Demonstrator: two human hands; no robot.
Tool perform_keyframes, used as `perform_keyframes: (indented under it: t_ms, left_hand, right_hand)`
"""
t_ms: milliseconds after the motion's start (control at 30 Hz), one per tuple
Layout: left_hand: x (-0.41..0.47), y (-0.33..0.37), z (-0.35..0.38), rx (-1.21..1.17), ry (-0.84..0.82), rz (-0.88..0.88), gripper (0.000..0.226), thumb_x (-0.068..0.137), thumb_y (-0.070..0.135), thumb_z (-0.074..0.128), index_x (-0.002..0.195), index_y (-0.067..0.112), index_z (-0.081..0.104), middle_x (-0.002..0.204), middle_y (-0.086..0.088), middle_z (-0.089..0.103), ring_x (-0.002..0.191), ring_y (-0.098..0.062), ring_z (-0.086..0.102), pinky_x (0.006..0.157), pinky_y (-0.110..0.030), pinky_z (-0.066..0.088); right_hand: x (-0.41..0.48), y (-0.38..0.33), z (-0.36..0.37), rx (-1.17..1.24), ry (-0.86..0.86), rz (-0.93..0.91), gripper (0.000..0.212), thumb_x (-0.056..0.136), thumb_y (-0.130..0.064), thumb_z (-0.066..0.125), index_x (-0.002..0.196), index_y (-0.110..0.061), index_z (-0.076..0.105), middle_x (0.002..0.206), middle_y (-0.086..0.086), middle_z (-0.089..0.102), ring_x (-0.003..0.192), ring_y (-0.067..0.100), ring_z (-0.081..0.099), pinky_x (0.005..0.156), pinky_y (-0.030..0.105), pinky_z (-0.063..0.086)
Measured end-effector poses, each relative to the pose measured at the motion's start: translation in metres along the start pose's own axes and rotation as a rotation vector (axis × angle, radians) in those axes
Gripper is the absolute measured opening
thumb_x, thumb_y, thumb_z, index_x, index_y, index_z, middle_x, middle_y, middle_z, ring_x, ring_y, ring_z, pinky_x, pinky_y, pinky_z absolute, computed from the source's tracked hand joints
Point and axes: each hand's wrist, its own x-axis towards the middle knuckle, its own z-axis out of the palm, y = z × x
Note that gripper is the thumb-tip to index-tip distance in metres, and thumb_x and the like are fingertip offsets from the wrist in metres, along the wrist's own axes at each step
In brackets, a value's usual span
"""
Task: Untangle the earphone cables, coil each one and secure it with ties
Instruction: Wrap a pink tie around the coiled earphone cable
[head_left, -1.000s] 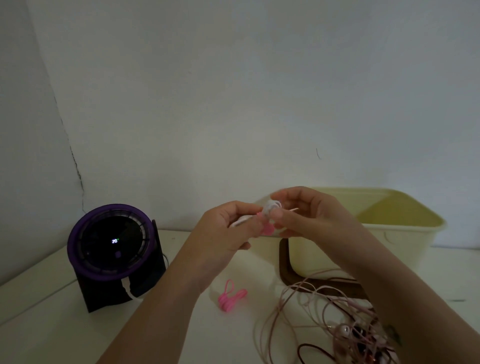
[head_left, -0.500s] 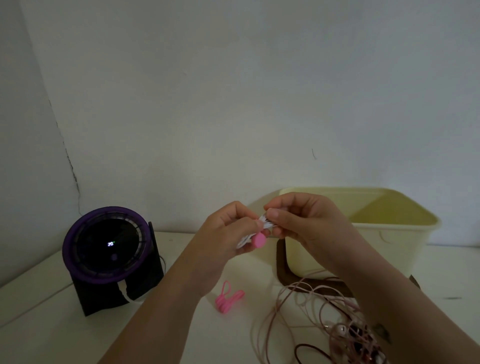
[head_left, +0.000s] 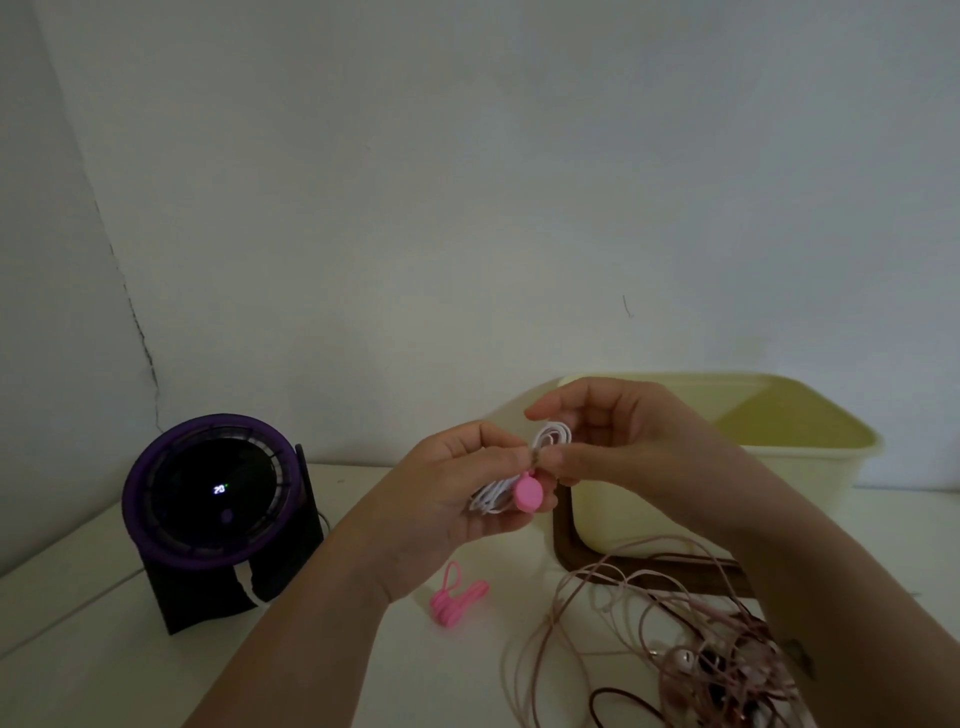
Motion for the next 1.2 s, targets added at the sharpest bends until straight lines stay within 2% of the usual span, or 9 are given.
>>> perform_keyframes:
  t_ms: [133,233,500,667,800,900,1000,1100,1200]
  left_hand:
    - [0.001,0.001,0.0,-0.085,0.023,0.001,0.017,0.066,0.02,0.062,0.078,0.009,0.059,0.07,-0.007,0.068,0.062,-0.015,0.067,0.06,-0.024,0.055]
    - [0.001,0.001,0.0,-0.104,-0.008,-0.027,0.009,0.068,0.012,0.071,0.061,0.016,0.067,0.068,-0.008,0.068,0.059,-0.017,0.066,0.058,-0.025,0.057]
    - [-0.002,-0.002,-0.001,0.06,-0.156,-0.13,0.015,0.069,0.014,0.059,0.057,0.021,0.063,0.063,-0.004,0.059,0.054,-0.01,0.056,0.058,-0.024,0.052]
    - [-0.003,-0.002,0.0,0.074,-0.165,-0.17,0.009,0.069,0.012,0.06,0.062,0.017,0.06,0.062,-0.003,0.059,0.053,-0.009,0.055,0.056,-0.023,0.052]
    - [-0.003,-0.002,-0.003,0.096,-0.07,-0.158,0.009,0.078,0.013,0.067,0.075,0.011,0.059,0.067,-0.004,0.064,0.058,-0.01,0.06,0.065,-0.026,0.055]
    - [0.0,-0.003,-0.007,0.119,-0.026,-0.141,0.012,0.072,0.016,0.075,0.076,0.012,0.064,0.069,-0.004,0.066,0.061,-0.011,0.063,0.071,-0.028,0.055]
    - [-0.001,-0.002,-0.012,0.137,-0.05,-0.141,0.011,0.071,0.02,0.066,0.079,0.012,0.063,0.069,-0.002,0.067,0.063,-0.01,0.063,0.074,-0.029,0.053]
    - [-0.001,-0.002,-0.014,0.148,-0.041,-0.137,0.02,0.074,0.025,0.074,0.084,0.011,0.064,0.081,-0.006,0.071,0.07,-0.012,0.066,0.072,-0.027,0.054]
    - [0.002,-0.004,-0.013,0.013,0.08,-0.081,0.027,0.068,0.023,0.064,0.088,0.006,0.063,0.079,-0.008,0.071,0.07,-0.011,0.067,0.064,-0.022,0.055]
  right_hand:
    - [0.006,0.01,0.011,0.242,0.071,0.054,0.018,0.069,-0.011,0.073,0.086,-0.016,0.07,0.072,0.004,0.068,0.065,0.016,0.061,0.065,0.026,0.051]
    - [0.006,0.011,0.013,0.443,0.031,0.148,0.018,0.071,-0.005,0.069,0.088,-0.008,0.067,0.066,0.005,0.064,0.054,0.012,0.055,0.056,0.018,0.05]
    - [-0.002,0.004,-0.008,0.21,-0.192,0.218,0.014,0.074,-0.006,0.07,0.084,-0.014,0.071,0.068,0.005,0.063,0.056,0.011,0.056,0.058,0.019,0.05]
    - [-0.001,0.009,-0.011,0.247,-0.249,0.244,0.016,0.073,-0.004,0.065,0.081,-0.016,0.073,0.073,0.009,0.061,0.057,0.012,0.056,0.058,0.019,0.05]
    - [0.001,0.012,-0.004,0.301,-0.183,0.24,0.015,0.074,-0.007,0.064,0.084,-0.015,0.07,0.072,0.006,0.063,0.061,0.013,0.06,0.058,0.021,0.052]
    - [0.003,0.016,0.003,0.195,-0.14,0.194,0.022,0.072,-0.015,0.072,0.093,-0.014,0.065,0.072,0.003,0.065,0.064,0.012,0.061,0.061,0.021,0.051]
    - [0.003,0.017,0.004,0.215,-0.12,0.192,0.015,0.073,-0.011,0.069,0.087,-0.013,0.067,0.07,0.004,0.066,0.061,0.012,0.062,0.06,0.02,0.051]
    - [0.003,0.013,0.002,0.256,-0.053,0.223,0.018,0.07,-0.012,0.076,0.086,-0.009,0.066,0.07,0.007,0.067,0.06,0.013,0.062,0.059,0.02,0.053]
    - [0.004,0.008,0.006,-0.038,0.103,0.147,0.025,0.067,-0.026,0.076,0.089,-0.017,0.067,0.088,0.006,0.069,0.07,0.012,0.064,0.069,0.027,0.054]
